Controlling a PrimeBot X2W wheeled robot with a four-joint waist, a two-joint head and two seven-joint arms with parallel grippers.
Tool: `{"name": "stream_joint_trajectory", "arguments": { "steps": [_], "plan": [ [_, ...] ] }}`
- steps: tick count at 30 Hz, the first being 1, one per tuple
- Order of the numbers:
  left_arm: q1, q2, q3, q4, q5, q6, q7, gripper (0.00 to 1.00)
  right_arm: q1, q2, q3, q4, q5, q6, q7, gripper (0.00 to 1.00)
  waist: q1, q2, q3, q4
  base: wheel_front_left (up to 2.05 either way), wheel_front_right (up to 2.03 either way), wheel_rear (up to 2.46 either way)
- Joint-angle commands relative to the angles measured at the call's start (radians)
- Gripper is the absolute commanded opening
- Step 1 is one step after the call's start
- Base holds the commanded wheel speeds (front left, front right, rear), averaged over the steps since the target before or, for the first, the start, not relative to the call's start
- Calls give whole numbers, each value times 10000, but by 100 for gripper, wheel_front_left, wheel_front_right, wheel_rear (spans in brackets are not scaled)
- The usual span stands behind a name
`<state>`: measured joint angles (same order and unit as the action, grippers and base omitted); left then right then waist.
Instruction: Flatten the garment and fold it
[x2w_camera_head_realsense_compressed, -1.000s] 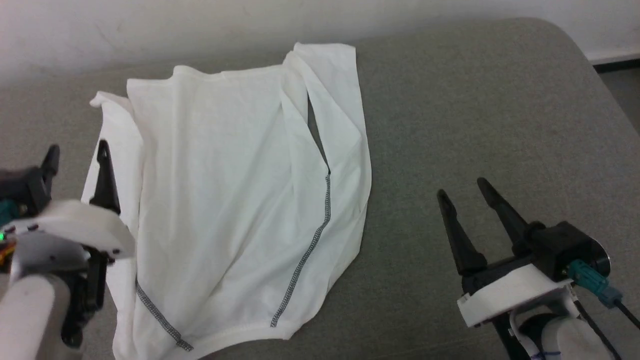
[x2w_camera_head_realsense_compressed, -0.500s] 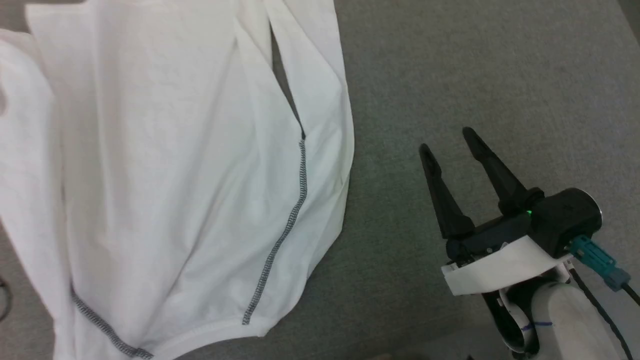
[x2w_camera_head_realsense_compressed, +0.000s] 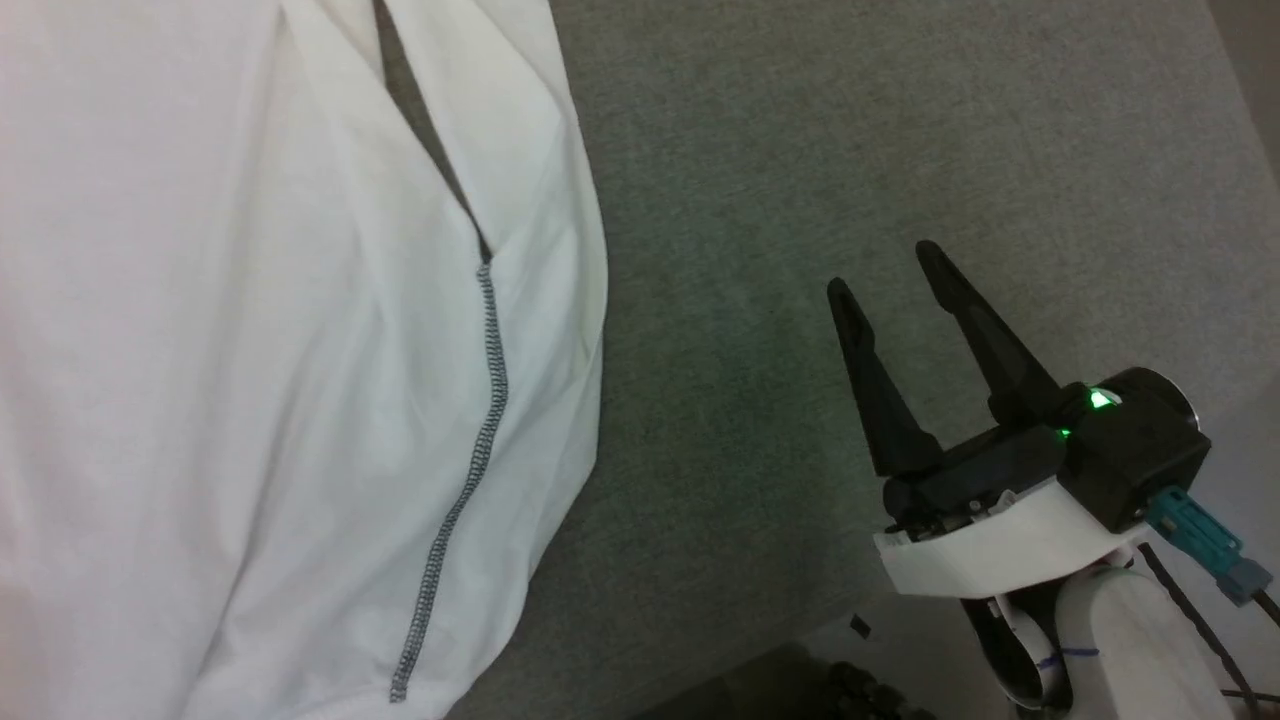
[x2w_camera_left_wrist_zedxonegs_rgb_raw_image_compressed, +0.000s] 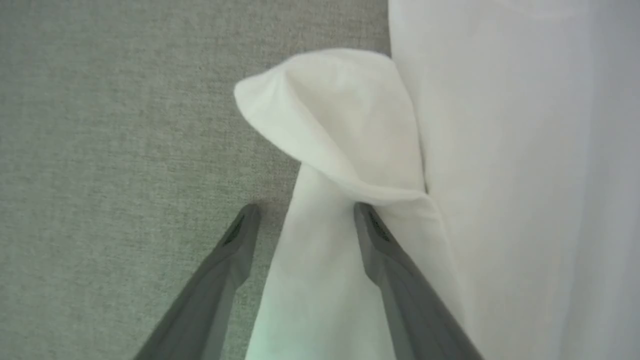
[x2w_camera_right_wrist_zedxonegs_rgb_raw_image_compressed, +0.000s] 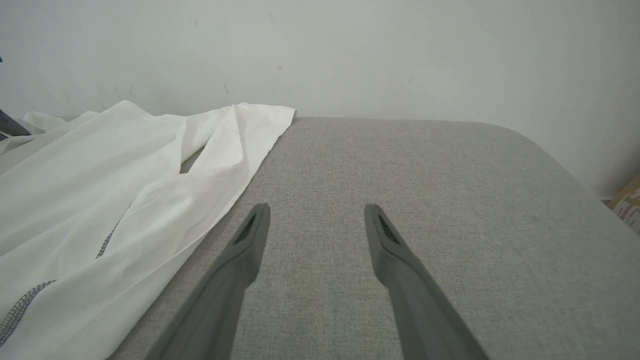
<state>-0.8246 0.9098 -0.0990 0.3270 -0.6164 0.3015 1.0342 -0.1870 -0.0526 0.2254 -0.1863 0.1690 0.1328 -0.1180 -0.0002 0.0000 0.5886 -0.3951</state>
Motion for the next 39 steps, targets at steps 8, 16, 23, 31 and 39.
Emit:
{"name": "stream_joint_trajectory", "arguments": {
  "steps": [8,16,23,31,39],
  "plan": [
    [2121,-679,177,-685,-635,858,536,0,22,24,-175,55,48,-21,22,100,2,0,301,-242,0,0,0],
    [2130,-1195,-7,-985,169,632,-2096,0,-131,24,-332,225,63,-21,410,100,2,0,-472,419,0,0,0],
    [2044,-1734,-265,-1070,1159,468,-5302,0,3,24,-624,398,57,-21,803,100,2,0,-1655,1110,0,0,0],
    [3074,-2107,-941,-2774,1955,519,-6943,0,440,24,-950,294,-194,-21,1343,100,2,0,-3216,1731,0,0,0],
    [4870,-2696,-2109,-4815,2105,814,-6315,0,983,24,-1047,312,-311,-21,1804,100,2,0,-4130,1944,0,0,0]
  ]
}}
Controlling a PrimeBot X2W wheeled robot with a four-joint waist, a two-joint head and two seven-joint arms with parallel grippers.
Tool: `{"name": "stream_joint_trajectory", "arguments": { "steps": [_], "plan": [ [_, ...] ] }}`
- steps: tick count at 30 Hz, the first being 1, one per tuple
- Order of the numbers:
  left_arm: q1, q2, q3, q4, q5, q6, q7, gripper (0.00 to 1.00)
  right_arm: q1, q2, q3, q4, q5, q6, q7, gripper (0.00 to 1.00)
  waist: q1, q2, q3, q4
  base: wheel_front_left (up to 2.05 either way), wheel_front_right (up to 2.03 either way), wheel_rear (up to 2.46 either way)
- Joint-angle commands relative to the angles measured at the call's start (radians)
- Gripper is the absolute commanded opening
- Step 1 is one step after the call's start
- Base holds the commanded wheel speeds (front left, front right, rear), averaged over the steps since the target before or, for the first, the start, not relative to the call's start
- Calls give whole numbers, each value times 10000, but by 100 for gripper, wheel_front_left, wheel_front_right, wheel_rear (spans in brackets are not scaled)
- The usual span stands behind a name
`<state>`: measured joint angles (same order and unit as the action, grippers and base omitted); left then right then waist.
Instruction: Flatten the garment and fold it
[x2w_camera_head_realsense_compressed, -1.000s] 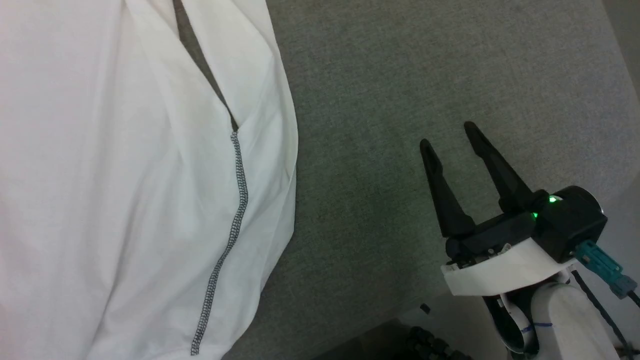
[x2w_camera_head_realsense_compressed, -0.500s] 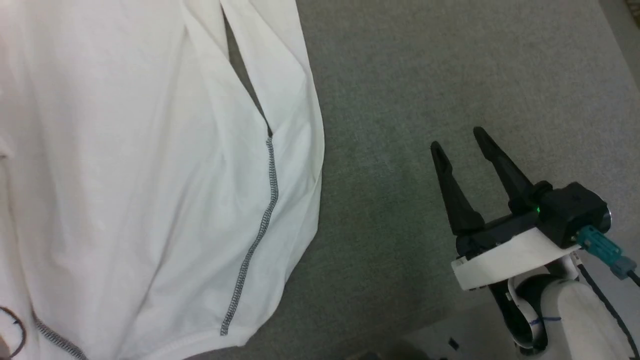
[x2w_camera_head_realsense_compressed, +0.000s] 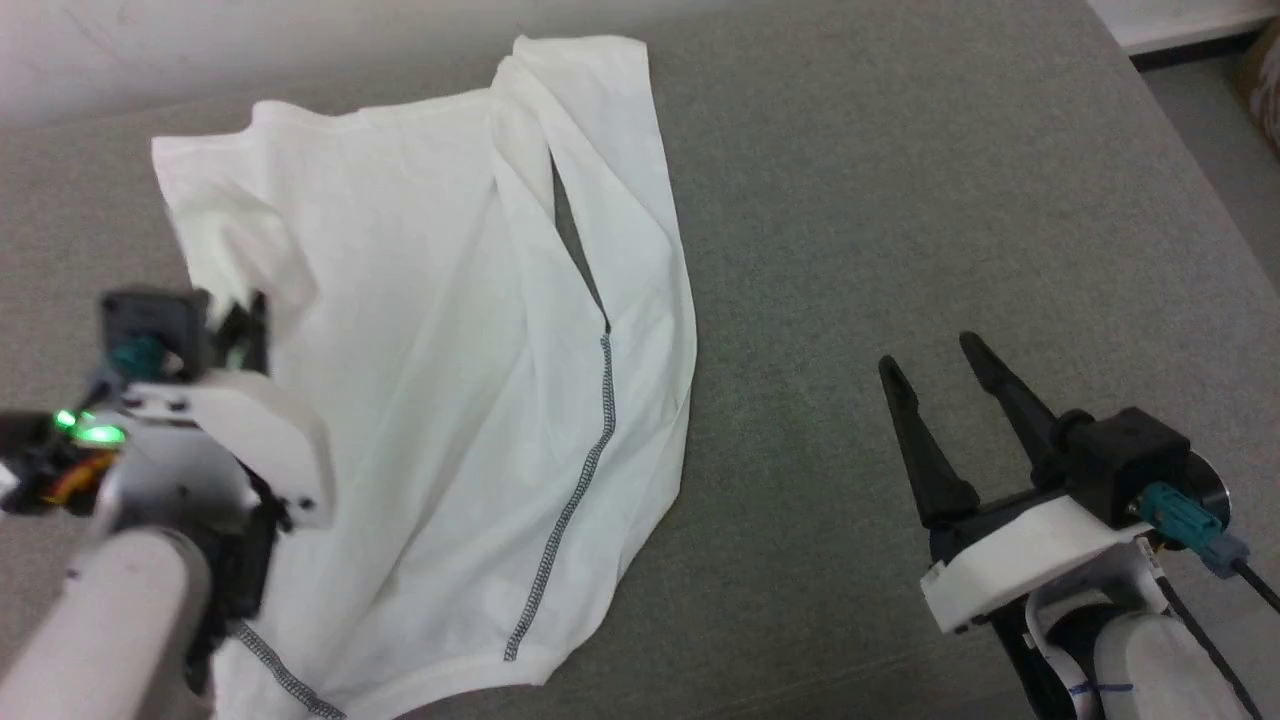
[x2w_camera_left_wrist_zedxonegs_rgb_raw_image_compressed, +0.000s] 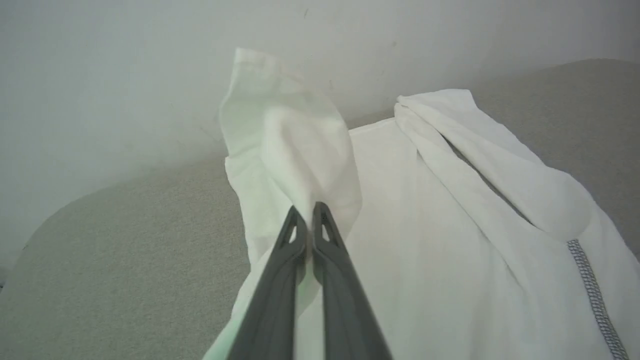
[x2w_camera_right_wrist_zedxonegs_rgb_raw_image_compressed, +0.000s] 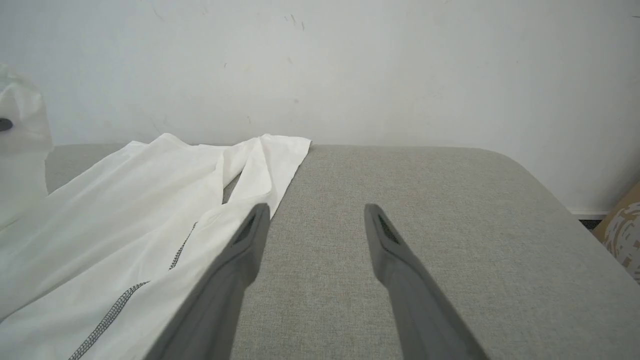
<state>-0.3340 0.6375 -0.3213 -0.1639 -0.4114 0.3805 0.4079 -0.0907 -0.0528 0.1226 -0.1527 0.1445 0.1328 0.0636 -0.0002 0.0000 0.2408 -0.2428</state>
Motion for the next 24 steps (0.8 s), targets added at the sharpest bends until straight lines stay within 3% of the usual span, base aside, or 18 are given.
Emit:
{"name": "stream_joint_trajectory", "arguments": {
  "steps": [1,10,17,18,19,24],
  "plan": [
    [221,-133,-131,-113,58,70,64,0,108,26,-33,-11,-67,-21,47,100,2,0,-742,451,0,0,0],
    [1781,-2081,-2723,-492,-70,23,728,0,451,26,19,-57,25,-21,424,100,2,0,-1038,474,0,0,0],
    [1941,-3101,-3783,671,-55,-154,667,0,415,26,110,-176,28,-21,510,100,2,0,-746,357,0,0,0],
    [1918,-3192,-3812,850,-36,-144,565,53,403,26,138,-163,30,-21,510,100,2,0,-716,329,0,0,0],
    [1887,-3270,-3817,1004,-12,-132,432,100,394,26,150,-147,32,-21,501,100,2,0,-701,314,0,0,0],
    [1719,-3391,-3634,964,165,-201,-737,100,422,26,117,-23,51,-21,471,100,2,0,-784,306,0,0,0]
  ]
}}
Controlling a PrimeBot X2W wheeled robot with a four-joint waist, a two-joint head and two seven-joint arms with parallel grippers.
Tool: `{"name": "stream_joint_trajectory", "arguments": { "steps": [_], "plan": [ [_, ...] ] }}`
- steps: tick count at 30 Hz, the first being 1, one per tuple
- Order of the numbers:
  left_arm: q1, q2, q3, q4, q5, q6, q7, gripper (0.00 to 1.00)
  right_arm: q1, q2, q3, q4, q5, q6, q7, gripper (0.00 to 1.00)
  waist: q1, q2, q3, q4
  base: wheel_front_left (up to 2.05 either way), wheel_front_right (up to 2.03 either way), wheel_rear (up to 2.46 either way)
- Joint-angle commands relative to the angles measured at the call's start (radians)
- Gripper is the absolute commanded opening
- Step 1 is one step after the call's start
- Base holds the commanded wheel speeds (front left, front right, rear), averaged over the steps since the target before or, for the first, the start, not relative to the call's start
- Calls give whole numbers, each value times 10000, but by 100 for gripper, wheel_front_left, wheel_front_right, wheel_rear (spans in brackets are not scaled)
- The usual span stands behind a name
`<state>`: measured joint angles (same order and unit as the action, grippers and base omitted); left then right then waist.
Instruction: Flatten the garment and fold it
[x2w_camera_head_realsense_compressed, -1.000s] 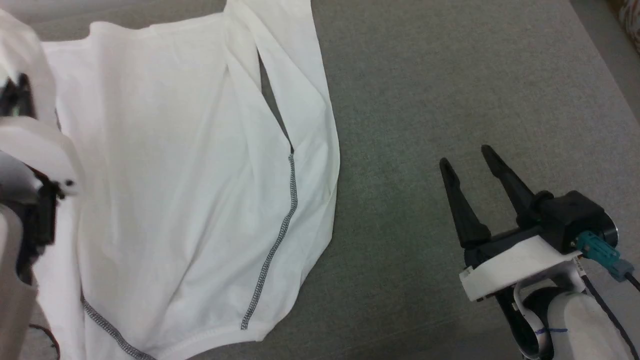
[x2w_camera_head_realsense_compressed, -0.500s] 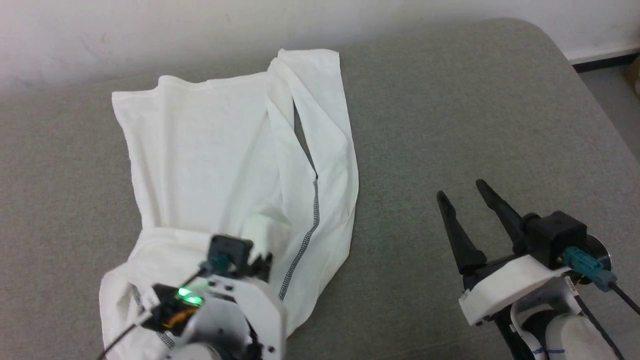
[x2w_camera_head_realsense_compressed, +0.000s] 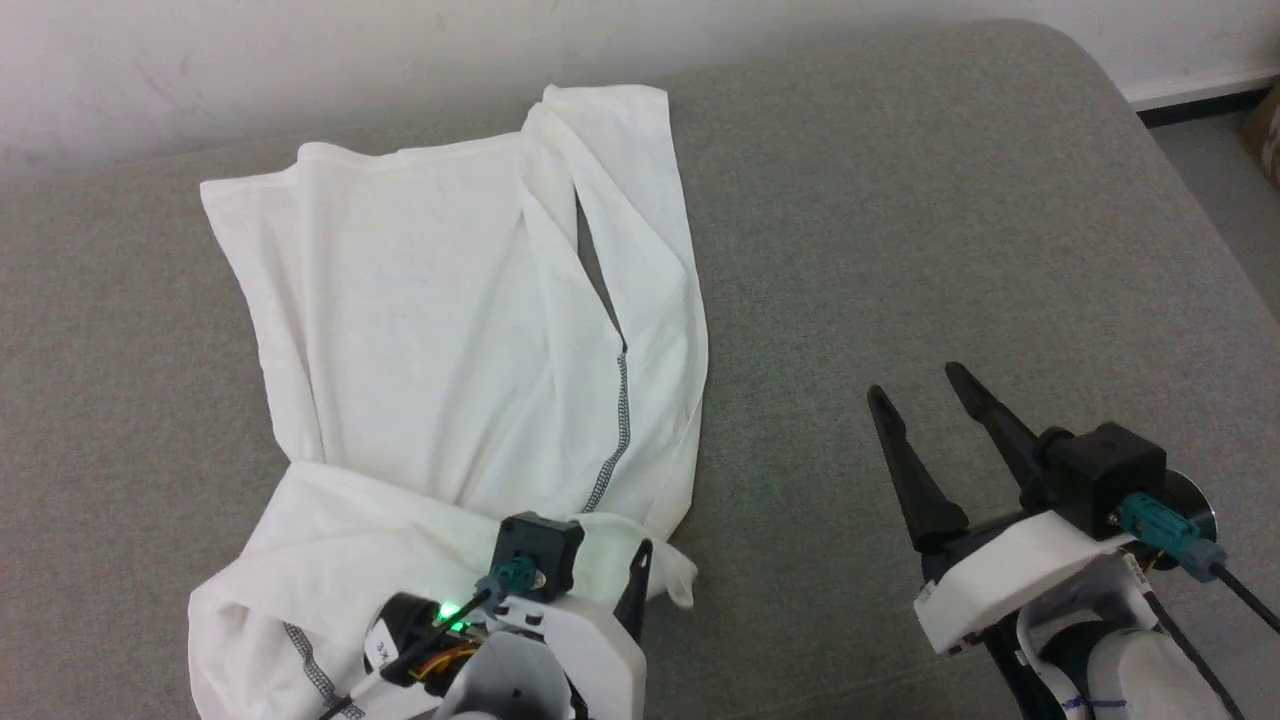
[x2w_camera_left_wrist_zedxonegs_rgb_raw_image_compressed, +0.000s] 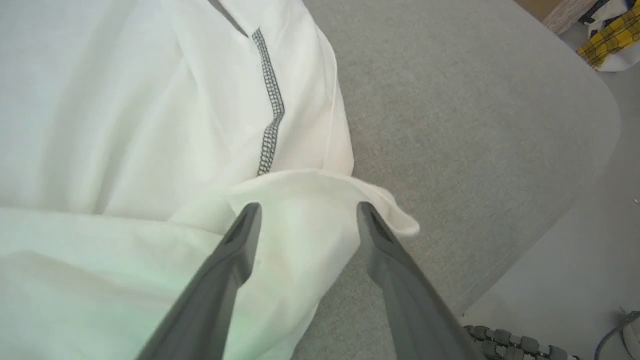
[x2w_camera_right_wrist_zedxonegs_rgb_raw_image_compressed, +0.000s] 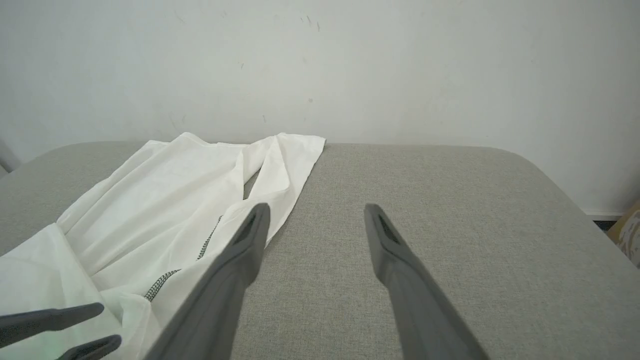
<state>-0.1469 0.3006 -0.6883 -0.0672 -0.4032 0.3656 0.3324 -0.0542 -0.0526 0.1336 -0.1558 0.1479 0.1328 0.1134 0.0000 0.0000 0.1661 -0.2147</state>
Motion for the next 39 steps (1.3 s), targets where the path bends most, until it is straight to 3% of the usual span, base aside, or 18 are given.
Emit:
{"name": "stream_joint_trajectory", "arguments": {
  "steps": [1,9,22,30,39],
  "plan": [
    [-173,5,108,-158,132,-62,-266,100,77,24,-13,36,13,-21,-27,100,0,0,-72,46,0,0,0],
    [2,696,999,-1328,434,219,-1763,100,66,24,-112,325,170,-21,29,100,0,0,-460,356,0,0,0],
    [716,2233,3487,-1310,445,1336,-3210,100,-693,-21,-709,1434,430,-21,-223,100,0,0,-630,951,0,0,0],
    [1245,2869,5067,-1723,-148,1209,-4791,100,-2098,-479,-977,3043,580,-21,6,100,0,0,-35,1508,0,0,0],
    [924,2666,5580,-2154,-498,899,-5624,100,-6160,-1613,-948,6218,1797,-21,1195,100,0,0,1741,2333,0,0,0]
  ]
}}
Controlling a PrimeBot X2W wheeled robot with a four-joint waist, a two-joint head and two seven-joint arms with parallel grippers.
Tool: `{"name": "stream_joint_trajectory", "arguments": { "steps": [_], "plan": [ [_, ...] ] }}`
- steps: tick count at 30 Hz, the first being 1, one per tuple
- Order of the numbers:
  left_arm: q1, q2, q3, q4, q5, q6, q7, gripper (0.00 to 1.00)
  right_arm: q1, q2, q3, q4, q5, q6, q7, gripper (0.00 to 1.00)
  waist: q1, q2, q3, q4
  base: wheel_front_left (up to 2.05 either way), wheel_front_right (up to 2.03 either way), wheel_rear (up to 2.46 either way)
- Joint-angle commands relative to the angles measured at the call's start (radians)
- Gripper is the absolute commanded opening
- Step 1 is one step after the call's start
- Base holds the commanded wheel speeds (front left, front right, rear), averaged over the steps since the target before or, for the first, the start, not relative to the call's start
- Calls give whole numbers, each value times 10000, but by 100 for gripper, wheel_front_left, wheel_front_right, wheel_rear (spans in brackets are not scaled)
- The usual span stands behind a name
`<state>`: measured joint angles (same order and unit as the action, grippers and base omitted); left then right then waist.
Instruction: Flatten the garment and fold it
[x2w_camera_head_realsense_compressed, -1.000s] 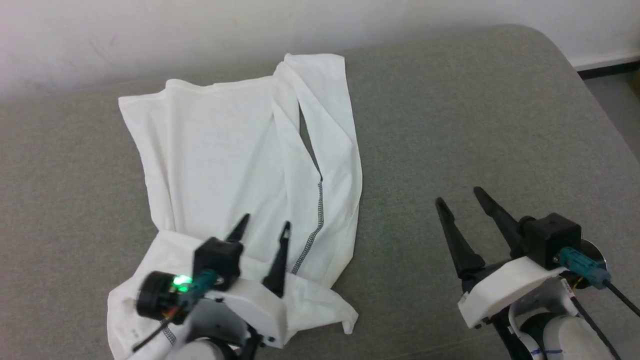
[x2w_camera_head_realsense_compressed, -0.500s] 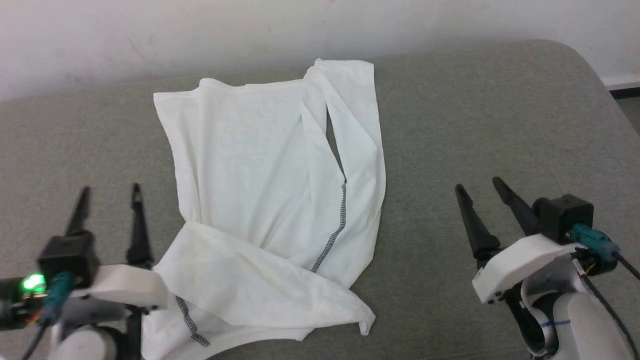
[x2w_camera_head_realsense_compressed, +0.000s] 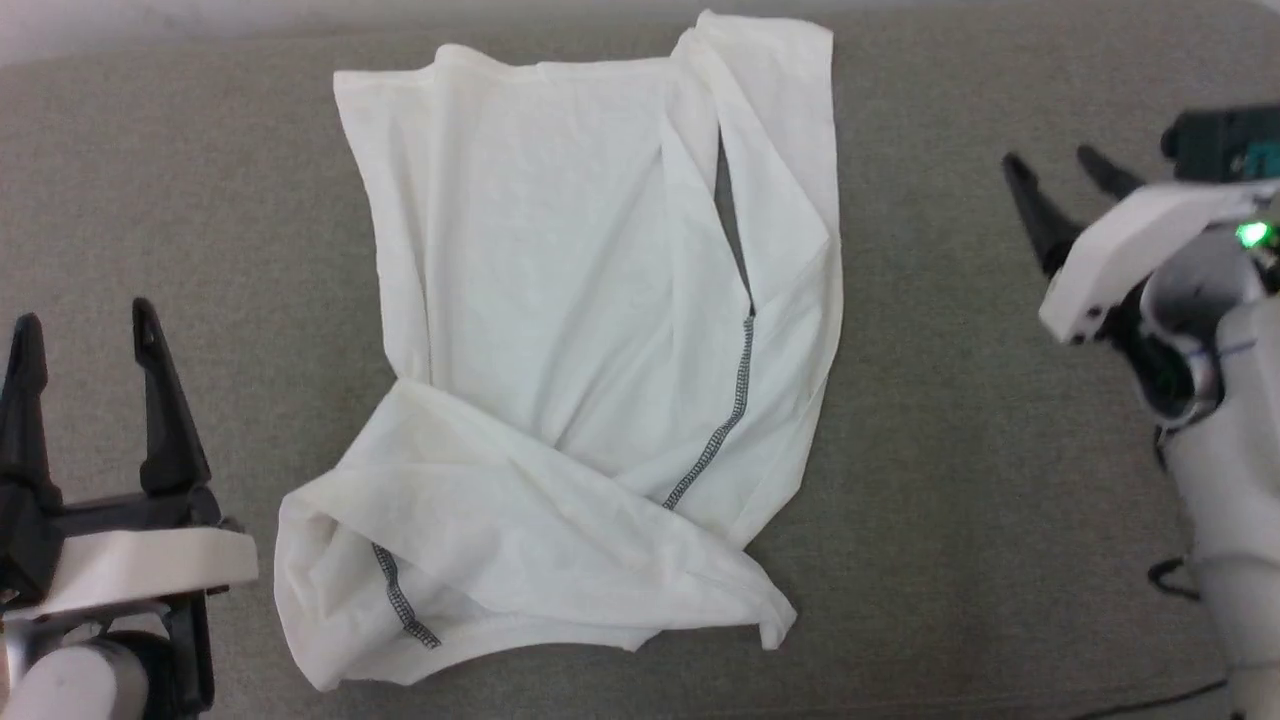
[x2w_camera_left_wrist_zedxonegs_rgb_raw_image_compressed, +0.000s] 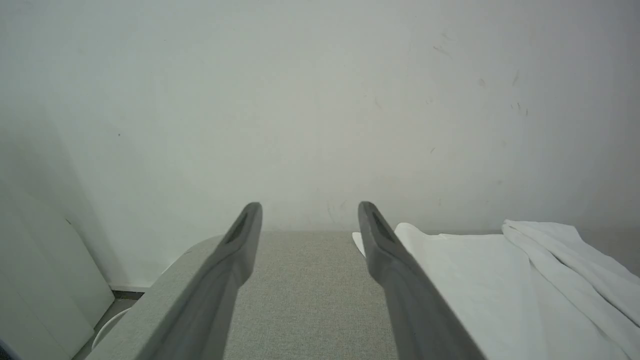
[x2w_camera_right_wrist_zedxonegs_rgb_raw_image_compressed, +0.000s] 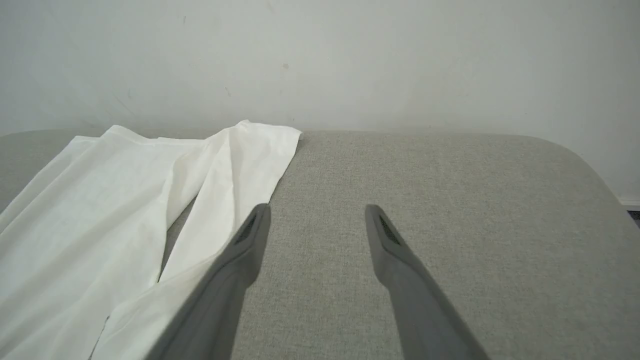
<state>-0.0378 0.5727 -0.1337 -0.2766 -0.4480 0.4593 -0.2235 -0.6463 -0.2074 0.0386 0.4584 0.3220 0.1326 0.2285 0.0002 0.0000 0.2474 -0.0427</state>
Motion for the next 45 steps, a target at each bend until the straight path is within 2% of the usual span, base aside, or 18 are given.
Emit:
{"name": "stream_joint_trajectory", "arguments": {
  "steps": [1,7,10,18,22,27,35,36,37,38,42,45],
  "plan": [
    [-268,-131,26,-102,-65,-66,-106,100,-776,-221,37,515,195,-19,285,100,-2,0,1163,740,0,0,0],
    [-1002,-598,-162,-234,-34,-330,-282,100,-3815,-1053,612,2710,799,-19,1662,100,-2,0,2418,1533,0,0,0],
    [-1362,-842,-302,-263,20,-495,-326,100,-5095,-1327,1044,3436,1070,-19,2339,100,-2,0,2942,1932,0,0,0],
    [-2074,-1498,-443,-422,241,-870,-376,100,-7758,-1689,1894,5180,1606,-19,4270,100,-2,0,4110,2717,0,0,0],
    [-2347,-1841,-401,-564,449,-1117,-379,100,-8539,-1729,2296,5900,1636,-19,5160,100,-2,0,4527,3053,0,0,0],
    [-2480,-2174,-283,-653,637,-1372,-381,100,-9037,-1758,2702,6378,1557,-19,5658,100,-2,0,4798,3277,0,0,0],
    [-2405,-2738,40,-519,968,-1832,-382,100,-9151,-1919,3455,7807,944,-19,7092,100,-2,0,4934,3346,0,0,0],
    [-2401,-2802,78,-487,1011,-1880,-382,100,-9108,-1907,3426,7952,914,-19,7352,53,-2,0,4921,3338,0,0,0],
    [-2399,-2861,113,-452,1054,-1926,-382,100,-9068,-1888,3388,8044,895,-19,7542,16,-2,0,4904,3327,0,0,0],
    [-2400,-2919,141,-418,1098,-1970,-382,100,-9047,-1890,3330,8097,875,-19,7569,0,-2,0,4885,3316,0,0,0],
    [-2402,-3102,236,-276,1280,-2133,-382,100,-9000,-1819,3181,8151,819,-19,7067,0,-2,0,4746,3220,0,0,0],
    [-2375,-3162,292,-132,1413,-2237,-382,100,-9007,-1822,3172,7933,798,-19,6194,0,-2,0,4511,3085,0,0,0]
  ]
}}
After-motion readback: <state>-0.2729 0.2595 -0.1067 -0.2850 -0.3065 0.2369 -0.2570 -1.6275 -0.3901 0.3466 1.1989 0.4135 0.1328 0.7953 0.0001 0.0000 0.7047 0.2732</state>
